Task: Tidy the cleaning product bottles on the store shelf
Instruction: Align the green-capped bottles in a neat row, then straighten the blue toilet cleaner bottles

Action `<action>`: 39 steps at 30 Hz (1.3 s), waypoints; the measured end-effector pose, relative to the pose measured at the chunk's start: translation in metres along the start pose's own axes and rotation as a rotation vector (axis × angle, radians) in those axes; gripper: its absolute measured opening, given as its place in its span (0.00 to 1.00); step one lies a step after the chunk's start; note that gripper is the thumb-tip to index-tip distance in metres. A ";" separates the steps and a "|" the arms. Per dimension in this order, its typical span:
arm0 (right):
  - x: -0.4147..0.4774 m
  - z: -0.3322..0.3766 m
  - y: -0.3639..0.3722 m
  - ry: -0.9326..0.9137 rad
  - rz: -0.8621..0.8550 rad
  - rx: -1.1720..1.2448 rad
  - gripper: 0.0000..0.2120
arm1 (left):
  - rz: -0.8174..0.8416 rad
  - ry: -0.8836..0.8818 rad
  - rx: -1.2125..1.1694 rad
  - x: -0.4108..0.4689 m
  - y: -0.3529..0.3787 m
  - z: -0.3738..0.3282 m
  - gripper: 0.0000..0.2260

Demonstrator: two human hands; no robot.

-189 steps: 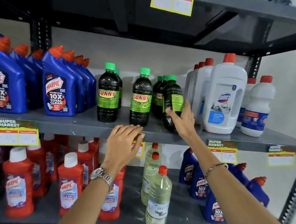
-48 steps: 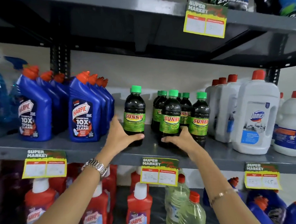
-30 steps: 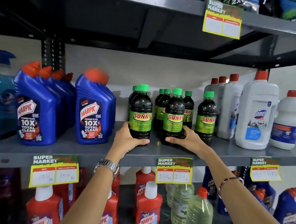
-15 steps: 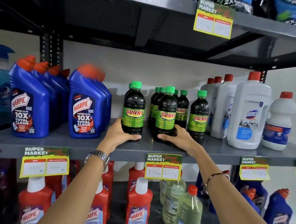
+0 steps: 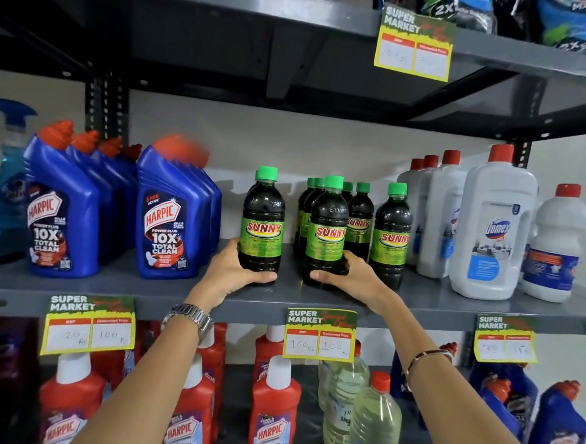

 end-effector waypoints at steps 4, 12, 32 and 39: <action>0.001 0.000 0.001 0.007 0.031 -0.009 0.33 | 0.005 0.009 -0.003 0.001 0.000 0.001 0.36; -0.005 -0.005 -0.006 0.095 -0.017 -0.166 0.41 | 0.020 -0.012 0.004 0.009 0.012 -0.001 0.44; 0.016 0.139 0.166 -0.263 -0.080 -0.122 0.31 | -0.920 0.039 0.291 -0.088 -0.184 0.044 0.40; 0.046 0.132 0.193 -0.099 -0.007 0.113 0.32 | -0.544 -0.177 0.316 -0.078 -0.213 0.073 0.49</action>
Point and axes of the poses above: each hand's wrist, its own x-axis towards the middle knuckle, its own y-axis out of the palm, z = x × y, the point moved 3 cm from there along x, towards the middle knuckle, and after that the axes turned 8 degrees about z, right-handed, at the moved point
